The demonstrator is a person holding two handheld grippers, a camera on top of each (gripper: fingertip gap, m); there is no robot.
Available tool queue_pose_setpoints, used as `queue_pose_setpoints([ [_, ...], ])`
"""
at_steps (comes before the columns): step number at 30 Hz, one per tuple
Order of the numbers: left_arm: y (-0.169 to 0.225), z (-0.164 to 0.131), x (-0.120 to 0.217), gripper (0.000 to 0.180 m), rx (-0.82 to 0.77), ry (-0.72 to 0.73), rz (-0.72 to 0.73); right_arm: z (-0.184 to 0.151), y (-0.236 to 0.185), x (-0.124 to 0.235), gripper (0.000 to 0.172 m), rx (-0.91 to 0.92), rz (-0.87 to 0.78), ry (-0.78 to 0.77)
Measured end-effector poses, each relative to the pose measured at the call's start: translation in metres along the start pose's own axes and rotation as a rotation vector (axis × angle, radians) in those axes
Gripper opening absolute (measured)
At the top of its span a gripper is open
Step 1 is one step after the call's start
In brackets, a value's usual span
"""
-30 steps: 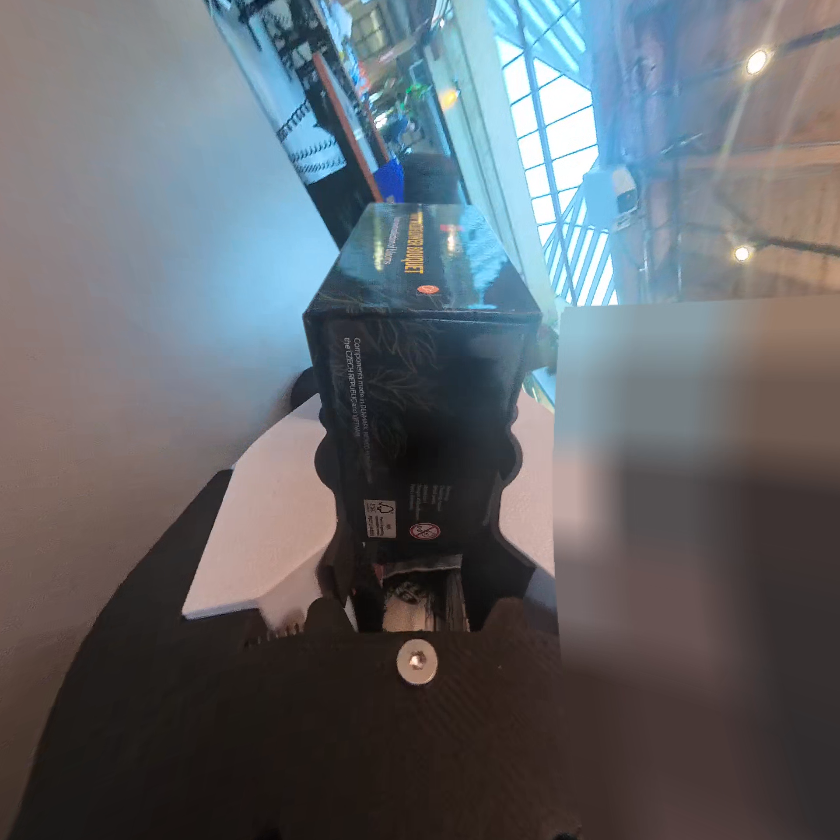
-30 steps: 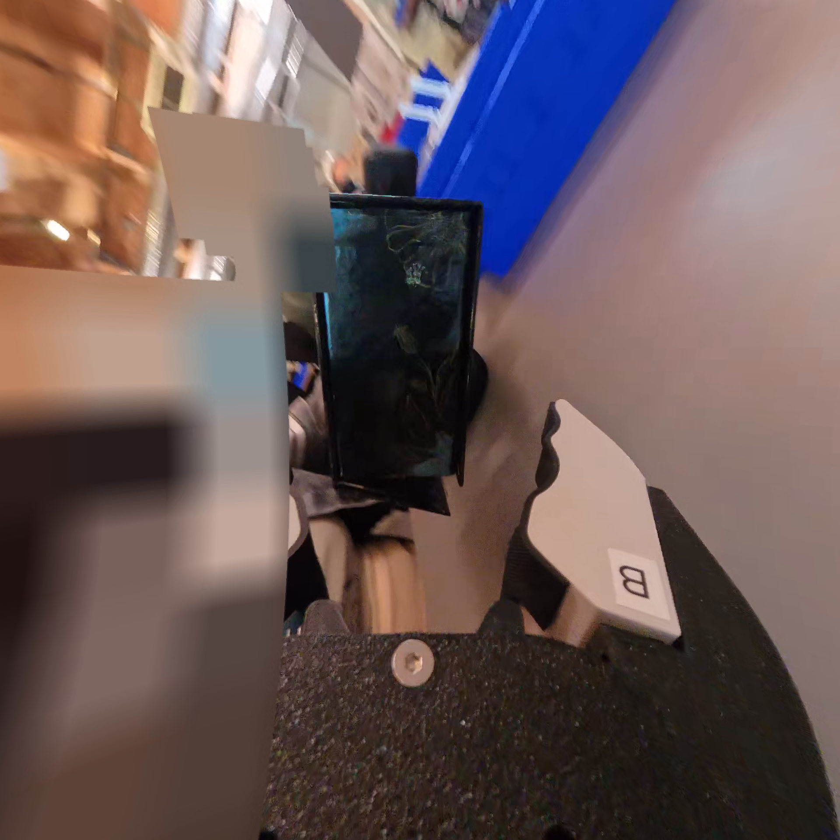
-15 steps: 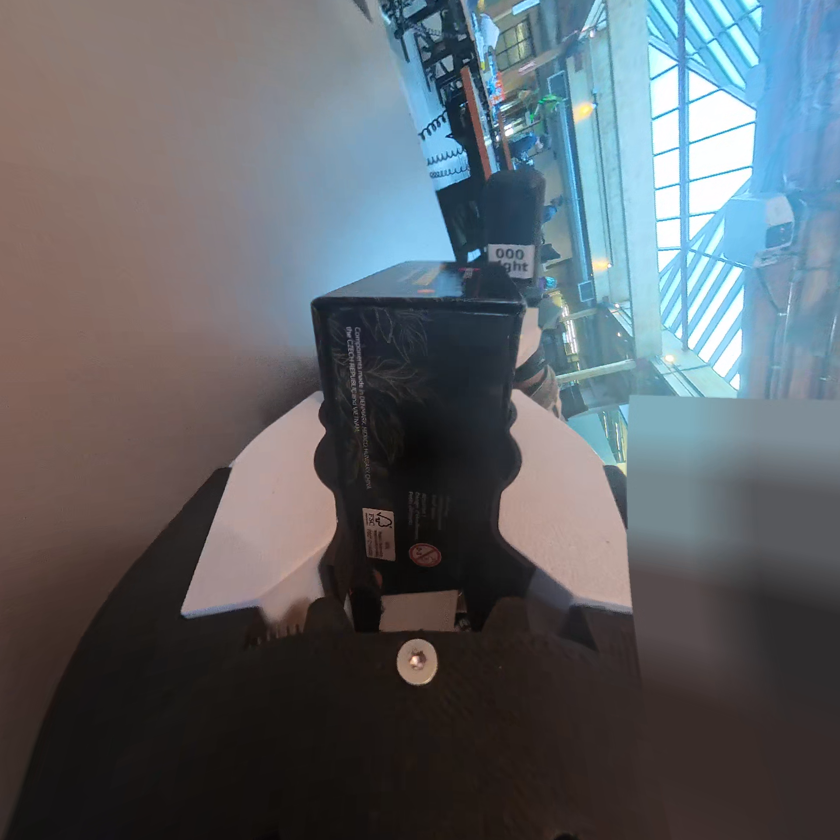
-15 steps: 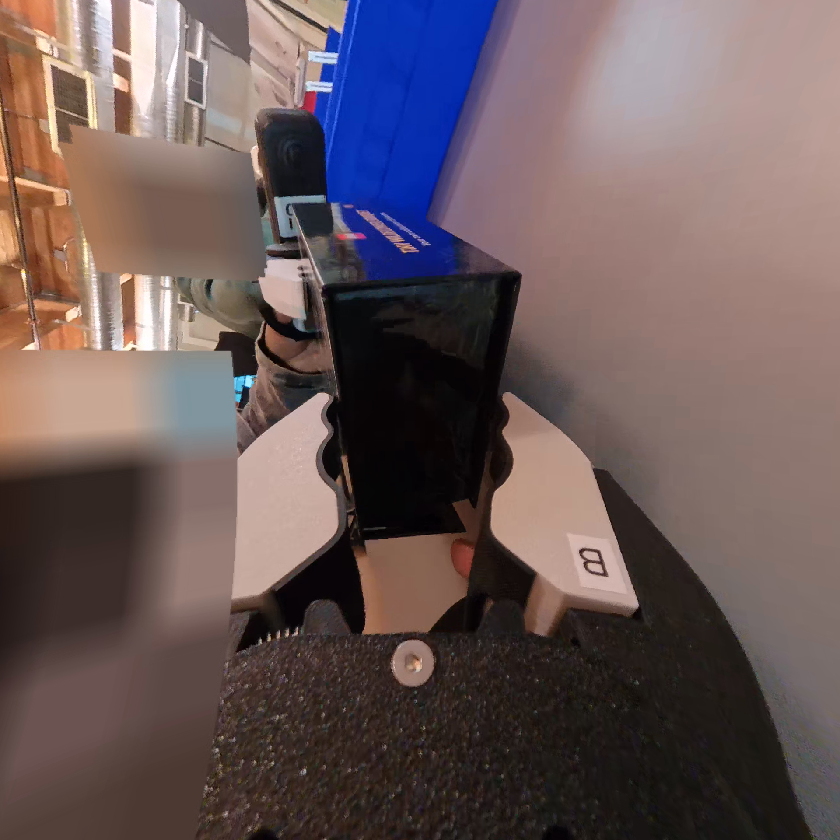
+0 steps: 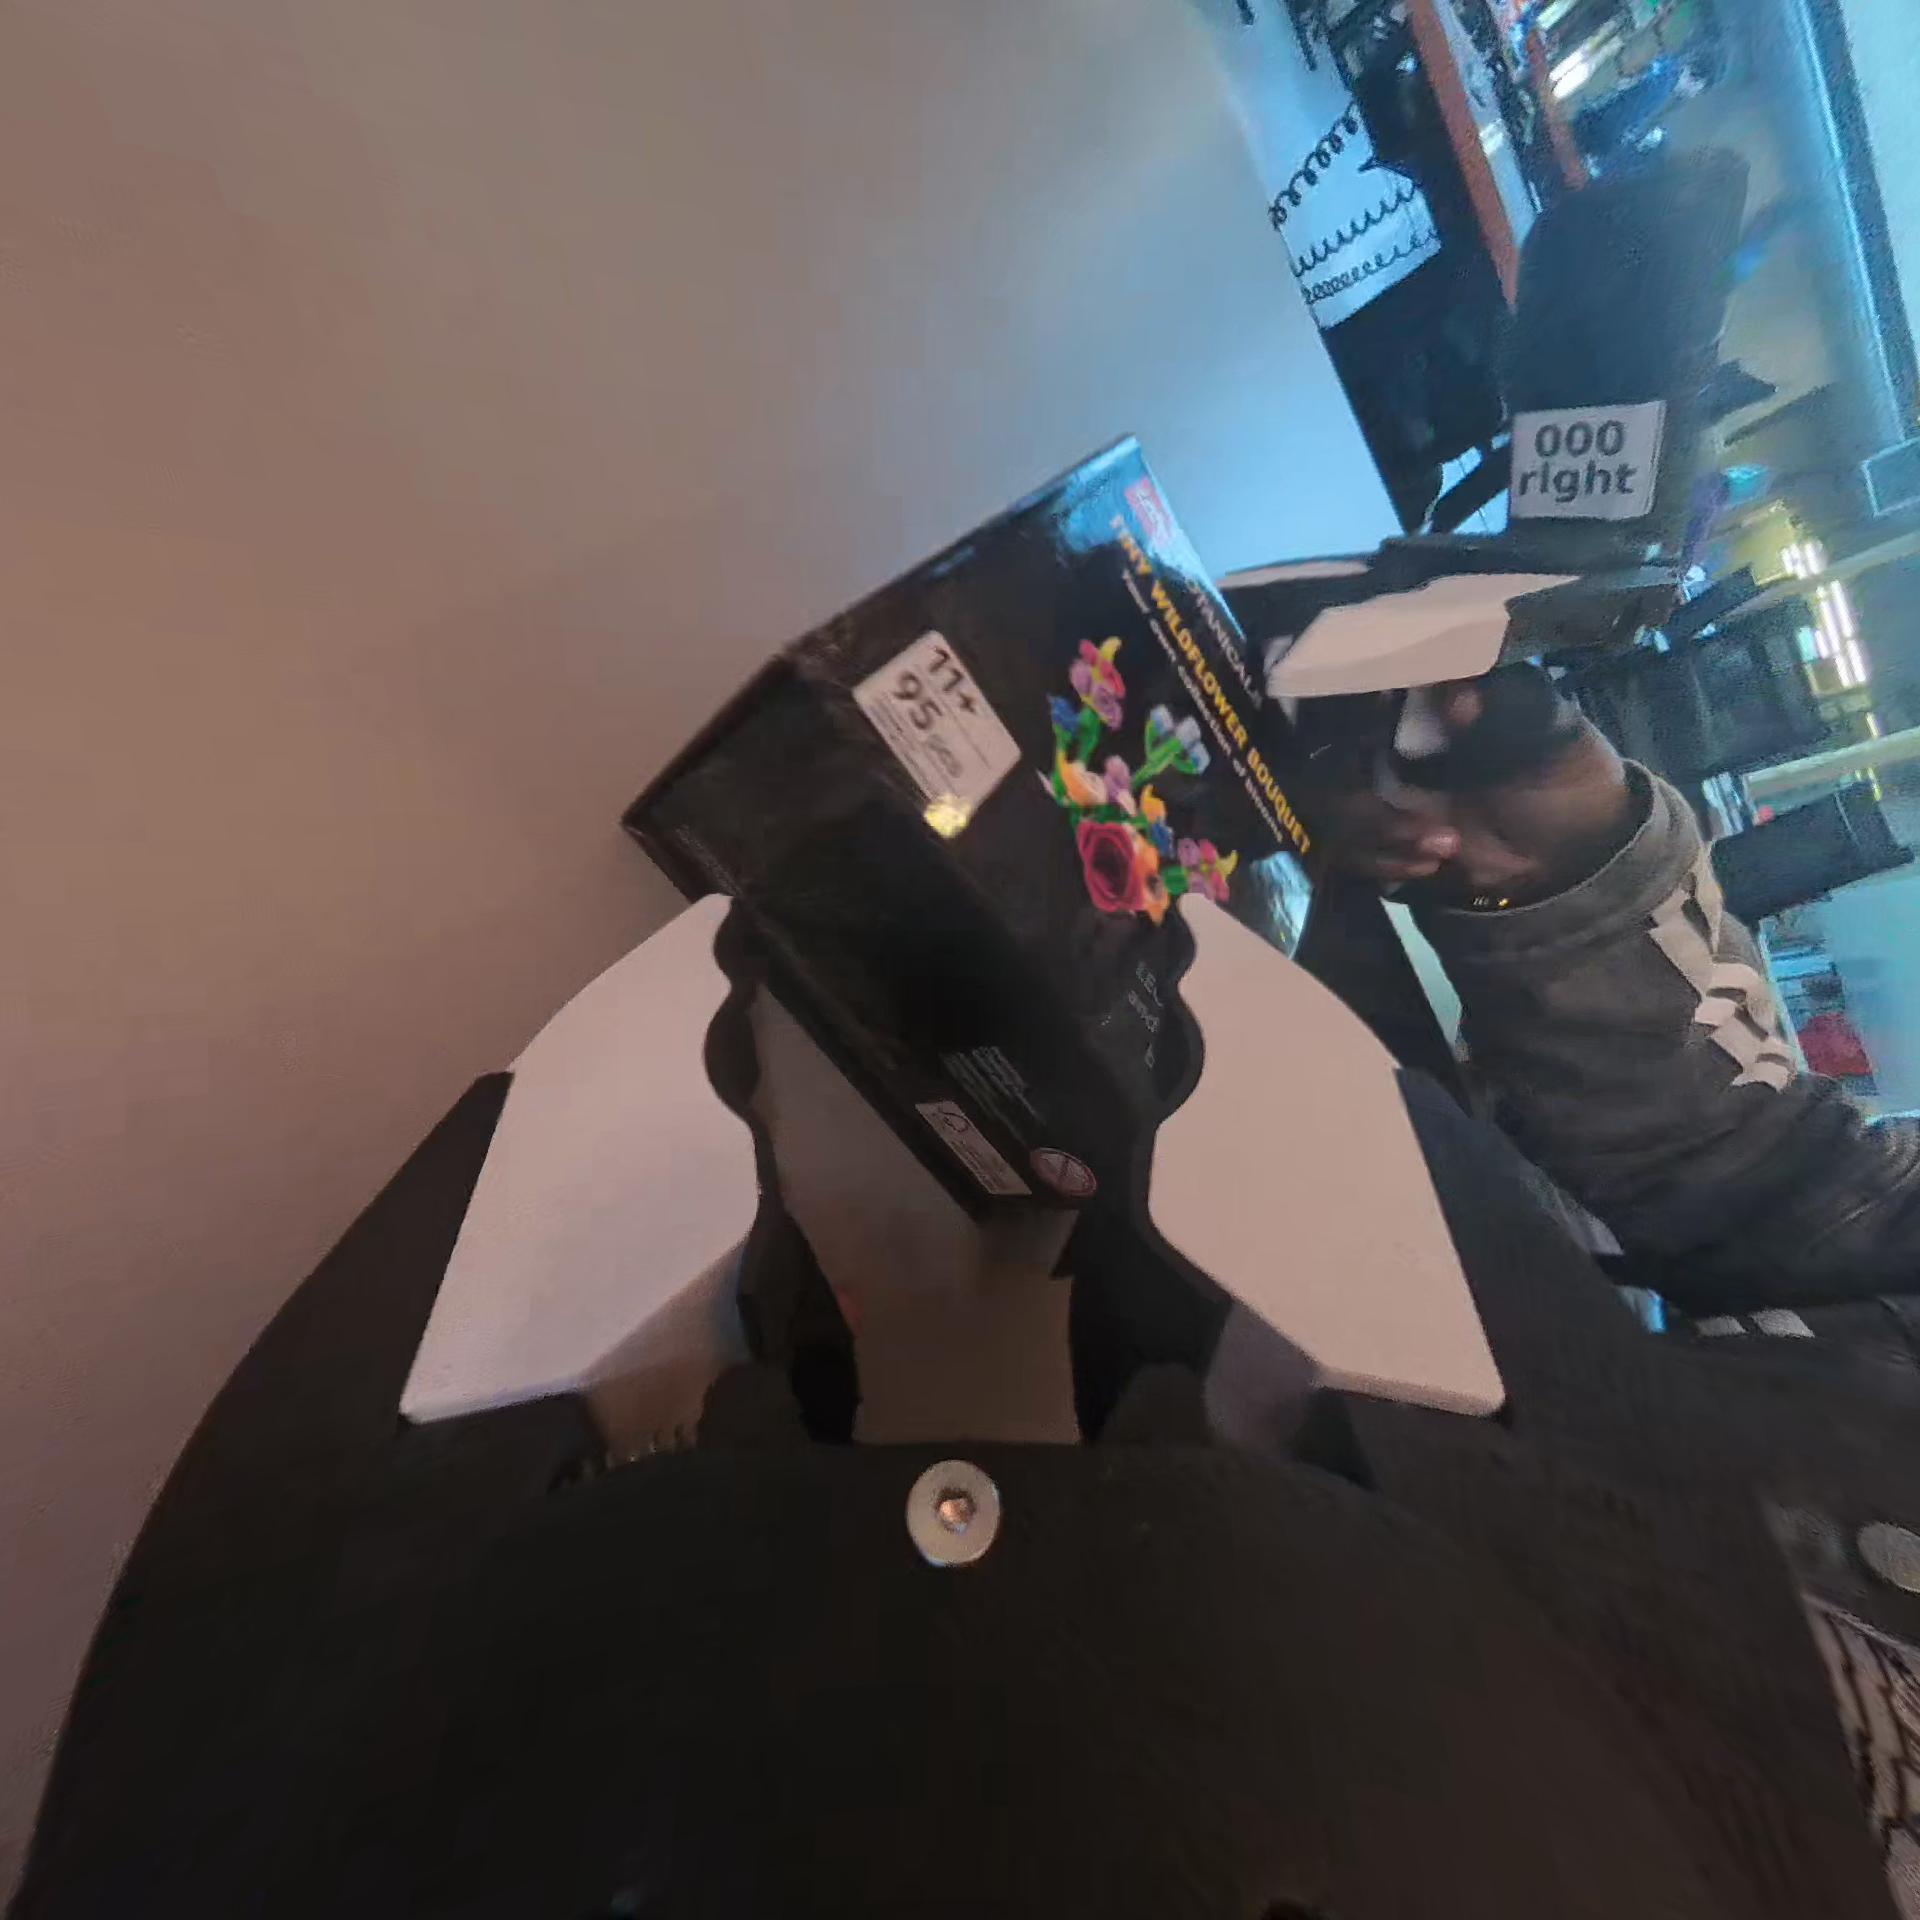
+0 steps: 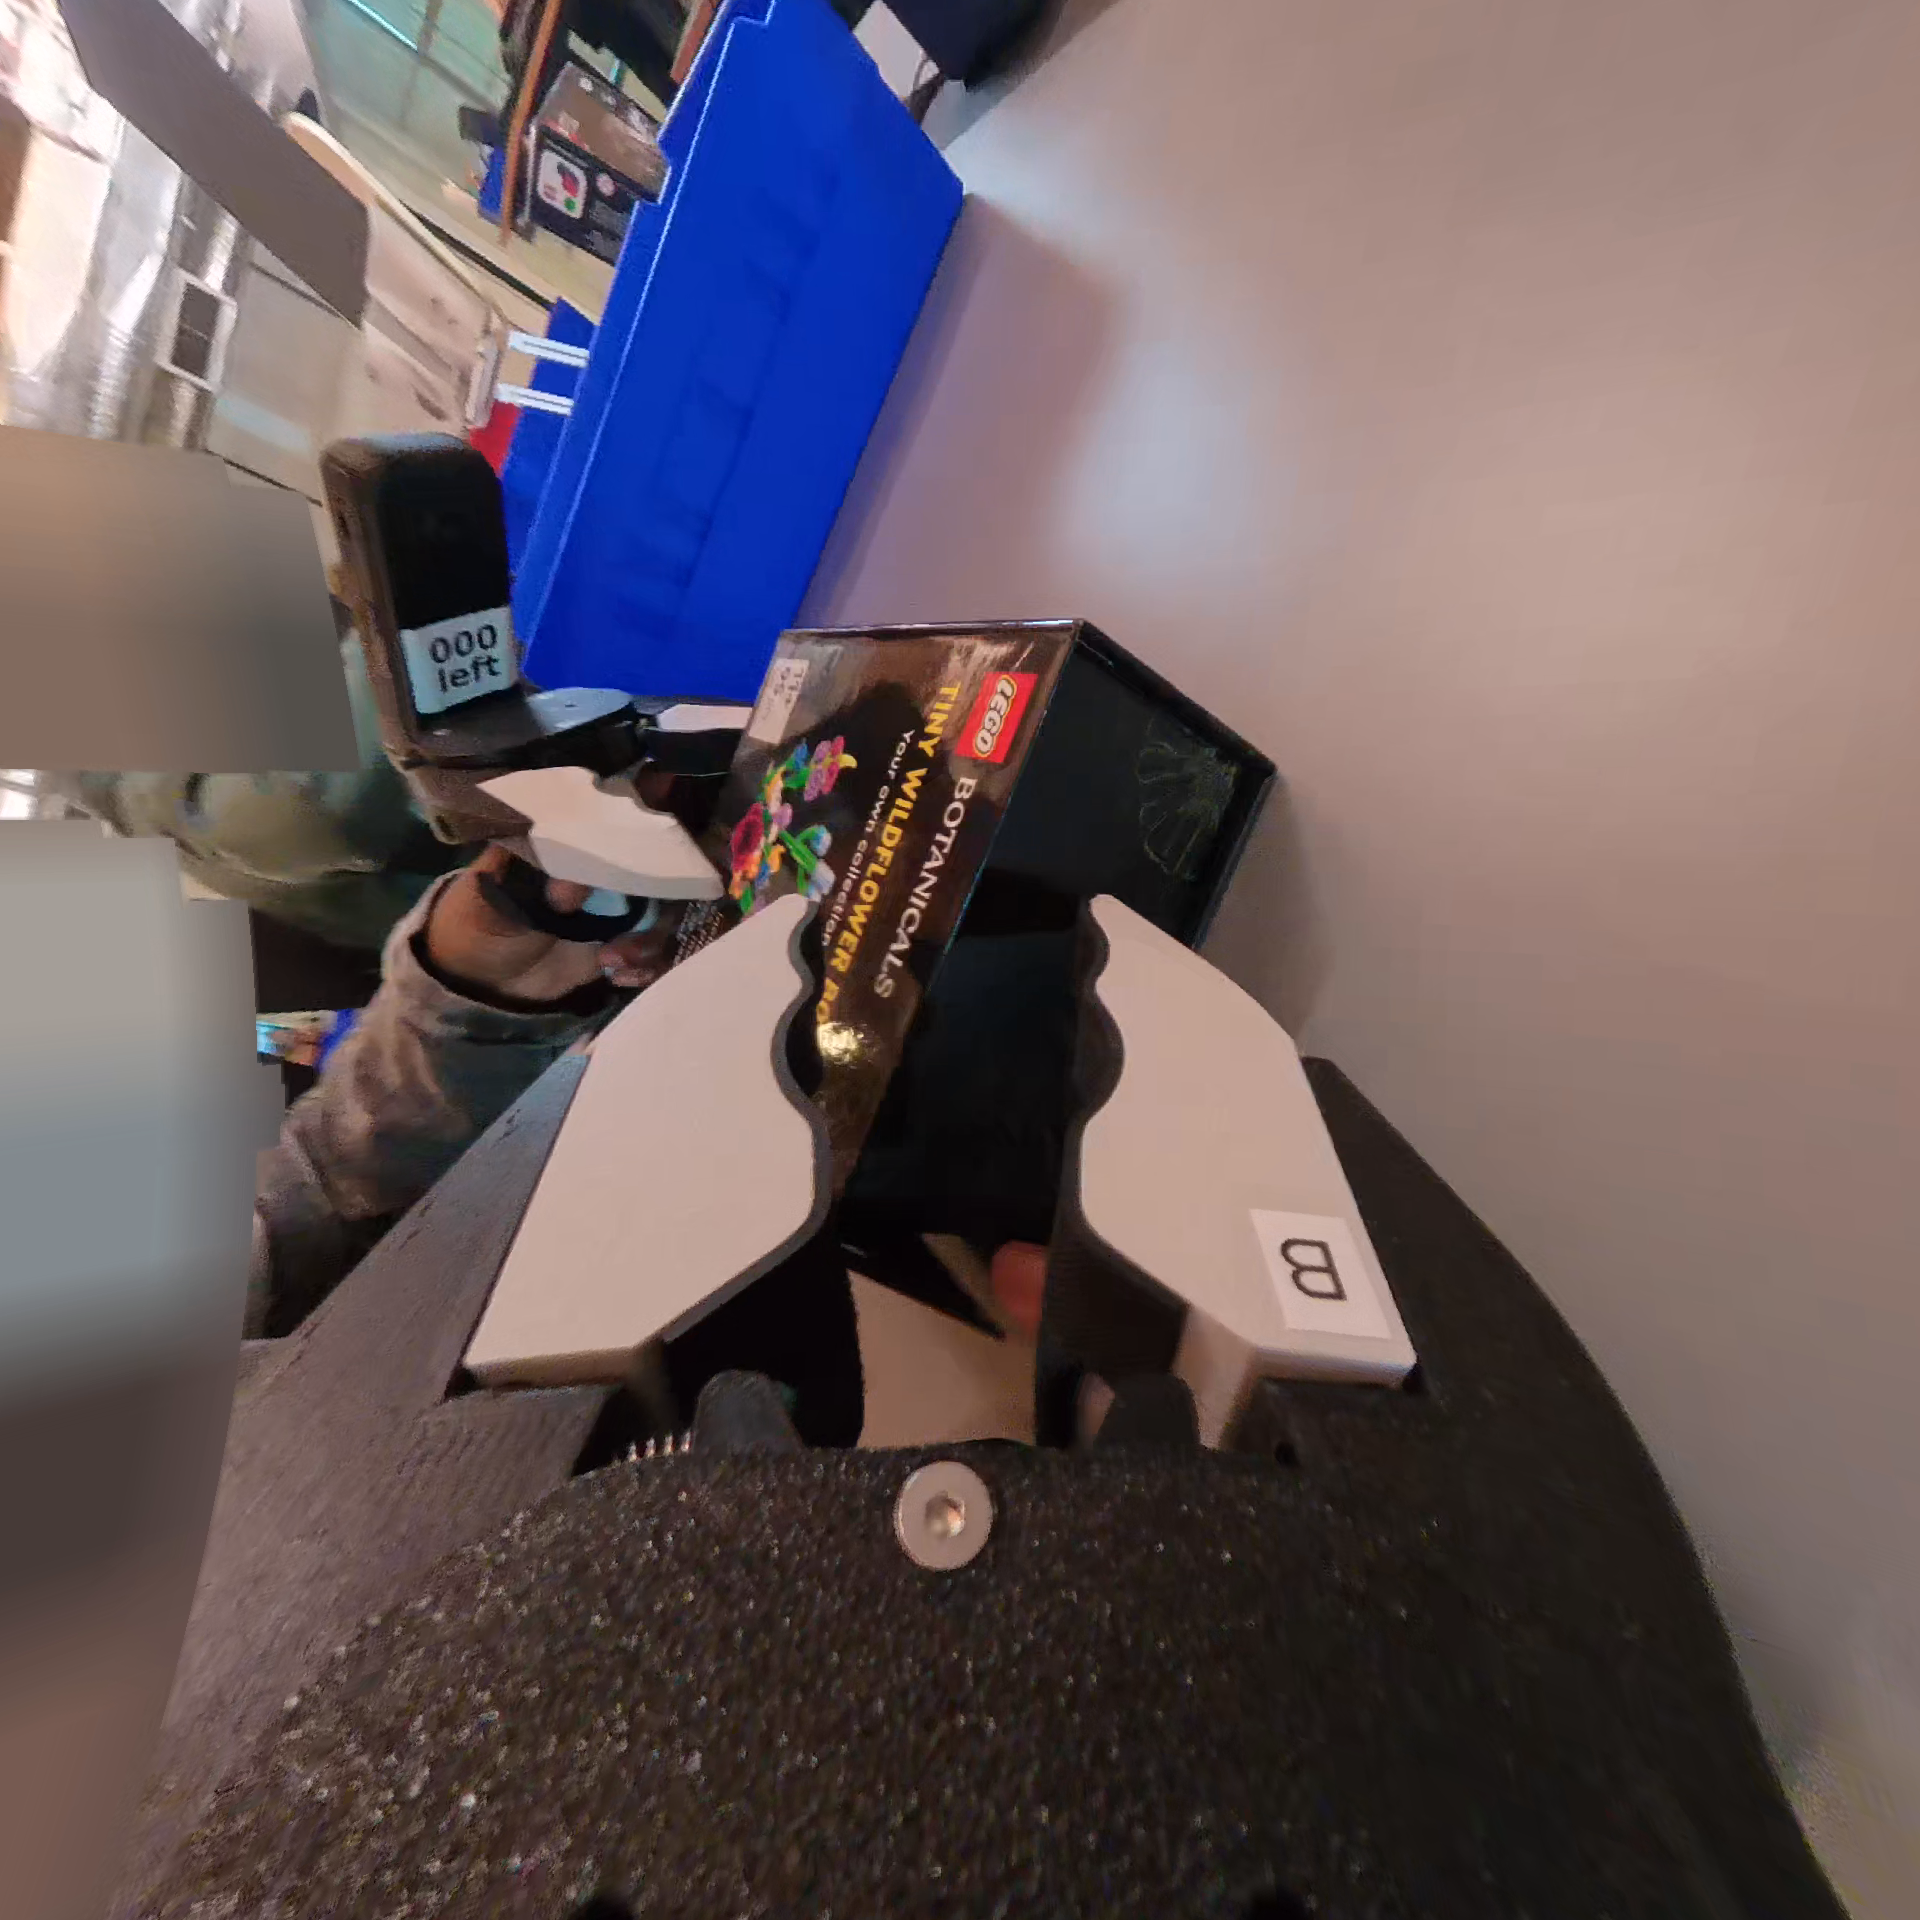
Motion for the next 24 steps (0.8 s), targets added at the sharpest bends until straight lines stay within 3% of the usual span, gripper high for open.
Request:
queue_pose_setpoints([
  [6,0.003,0.000,0.000,0.075,-0.038,0.027,0.017,-0.004,-0.003,0.000,0.038,0.132,-0.102,-0.001],
  [10,0.012,-0.001,0.022,0.077,-0.139,0.107,-0.060,-0.003,-0.019,0.016,0.051,0.327,-0.002,0.050],
  [13,0.017,-0.020,0.036,0.074,-0.251,0.012,-0.029,-0.020,-0.019,0.031,0.056,0.504,-0.061,-0.041],
  [16,0.023,-0.041,0.033,0.065,-0.308,-0.058,-0.009,-0.042,-0.018,0.032,0.053,0.531,-0.081,-0.156],
  [19,0.030,-0.056,0.027,0.046,-0.396,-0.142,-0.019,-0.045,-0.024,0.031,0.037,0.544,-0.071,-0.155],
  [24,0.035,-0.057,0.024,0.024,-0.458,-0.138,0.017,-0.053,-0.025,0.025,0.021,0.587,-0.113,-0.224],
])
Point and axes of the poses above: each gripper's, where its closed fingertips meet, x back along the fingers, z out of its top, y = z × x across the jaws, the point moved 5 cm from there along x, back along the fingers, and after that the axes turned 7 degrees about z, right-handed, at the moved point
